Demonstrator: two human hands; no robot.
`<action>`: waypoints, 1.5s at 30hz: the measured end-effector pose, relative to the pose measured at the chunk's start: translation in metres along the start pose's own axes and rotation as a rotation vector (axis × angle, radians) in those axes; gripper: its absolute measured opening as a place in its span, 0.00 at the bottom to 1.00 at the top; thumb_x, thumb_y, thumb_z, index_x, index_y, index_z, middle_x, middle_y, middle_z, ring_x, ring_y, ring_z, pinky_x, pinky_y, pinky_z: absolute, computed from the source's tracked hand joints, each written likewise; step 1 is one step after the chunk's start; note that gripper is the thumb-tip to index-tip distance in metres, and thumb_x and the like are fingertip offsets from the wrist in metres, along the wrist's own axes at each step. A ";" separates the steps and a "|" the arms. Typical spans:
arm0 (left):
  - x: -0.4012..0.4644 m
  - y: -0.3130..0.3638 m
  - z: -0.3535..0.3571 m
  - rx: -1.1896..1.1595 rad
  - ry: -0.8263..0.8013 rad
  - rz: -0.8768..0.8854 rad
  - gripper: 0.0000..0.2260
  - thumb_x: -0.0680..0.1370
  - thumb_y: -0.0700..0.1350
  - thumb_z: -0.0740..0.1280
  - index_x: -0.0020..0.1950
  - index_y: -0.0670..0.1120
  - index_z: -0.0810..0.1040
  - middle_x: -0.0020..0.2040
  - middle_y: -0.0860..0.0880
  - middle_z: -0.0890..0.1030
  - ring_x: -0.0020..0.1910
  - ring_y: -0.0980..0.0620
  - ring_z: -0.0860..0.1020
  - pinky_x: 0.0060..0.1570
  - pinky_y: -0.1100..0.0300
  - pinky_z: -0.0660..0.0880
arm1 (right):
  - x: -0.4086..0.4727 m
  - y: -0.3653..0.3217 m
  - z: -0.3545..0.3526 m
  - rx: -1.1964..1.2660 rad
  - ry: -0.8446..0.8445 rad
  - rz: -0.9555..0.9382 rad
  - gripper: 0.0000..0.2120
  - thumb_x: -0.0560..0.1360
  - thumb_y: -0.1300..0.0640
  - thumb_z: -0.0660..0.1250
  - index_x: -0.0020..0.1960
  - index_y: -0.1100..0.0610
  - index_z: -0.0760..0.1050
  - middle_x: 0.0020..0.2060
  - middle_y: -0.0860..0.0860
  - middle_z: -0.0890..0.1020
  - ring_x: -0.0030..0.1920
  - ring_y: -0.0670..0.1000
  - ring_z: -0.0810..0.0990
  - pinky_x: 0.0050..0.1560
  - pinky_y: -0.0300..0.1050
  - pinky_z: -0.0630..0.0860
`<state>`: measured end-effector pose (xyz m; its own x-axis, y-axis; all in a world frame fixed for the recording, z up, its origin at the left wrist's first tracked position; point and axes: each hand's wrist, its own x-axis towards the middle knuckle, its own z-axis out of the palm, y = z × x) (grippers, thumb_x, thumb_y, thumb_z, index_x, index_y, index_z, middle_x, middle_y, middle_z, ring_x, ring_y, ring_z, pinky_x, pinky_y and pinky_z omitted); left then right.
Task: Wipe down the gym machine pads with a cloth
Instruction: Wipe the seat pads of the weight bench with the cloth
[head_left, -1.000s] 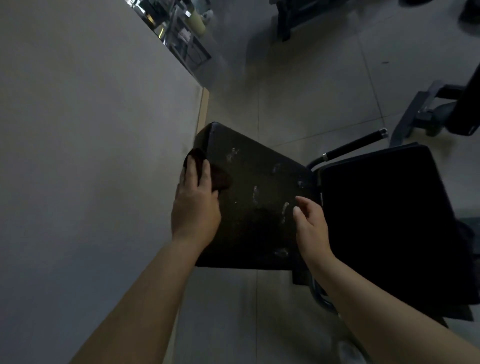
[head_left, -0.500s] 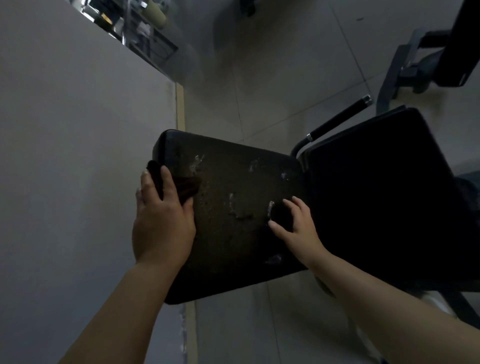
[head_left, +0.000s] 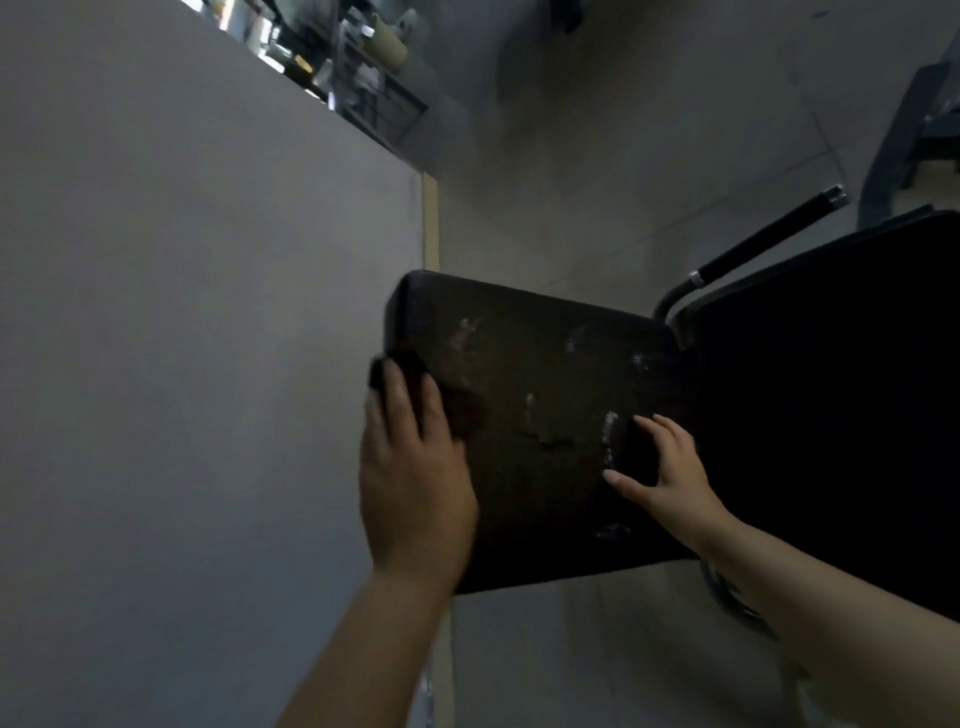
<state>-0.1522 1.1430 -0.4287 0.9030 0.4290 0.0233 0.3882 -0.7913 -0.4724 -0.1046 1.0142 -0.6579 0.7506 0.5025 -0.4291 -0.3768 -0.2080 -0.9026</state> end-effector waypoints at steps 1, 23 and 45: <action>-0.020 -0.002 0.002 0.023 -0.011 0.034 0.29 0.75 0.46 0.66 0.74 0.40 0.64 0.75 0.37 0.59 0.70 0.33 0.63 0.60 0.40 0.71 | 0.000 0.000 0.000 0.003 -0.007 -0.001 0.40 0.68 0.46 0.75 0.74 0.51 0.60 0.75 0.48 0.54 0.74 0.52 0.55 0.73 0.50 0.57; 0.128 0.000 -0.014 -0.445 -0.012 -0.123 0.26 0.81 0.48 0.59 0.78 0.50 0.56 0.75 0.44 0.61 0.72 0.45 0.63 0.67 0.54 0.63 | 0.003 0.003 0.003 -0.054 -0.006 -0.016 0.48 0.62 0.46 0.78 0.75 0.51 0.58 0.76 0.49 0.52 0.75 0.52 0.54 0.71 0.47 0.55; 0.119 0.009 -0.009 0.000 0.019 0.044 0.26 0.82 0.50 0.58 0.78 0.47 0.55 0.78 0.40 0.53 0.76 0.38 0.53 0.72 0.43 0.56 | 0.000 0.001 0.001 -0.037 -0.014 -0.025 0.47 0.63 0.46 0.78 0.75 0.50 0.57 0.76 0.48 0.51 0.75 0.51 0.53 0.71 0.45 0.53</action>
<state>-0.0395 1.1833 -0.4217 0.9224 0.3857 0.0193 0.3483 -0.8093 -0.4730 -0.1054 1.0152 -0.6584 0.7518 0.5197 -0.4059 -0.3374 -0.2258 -0.9139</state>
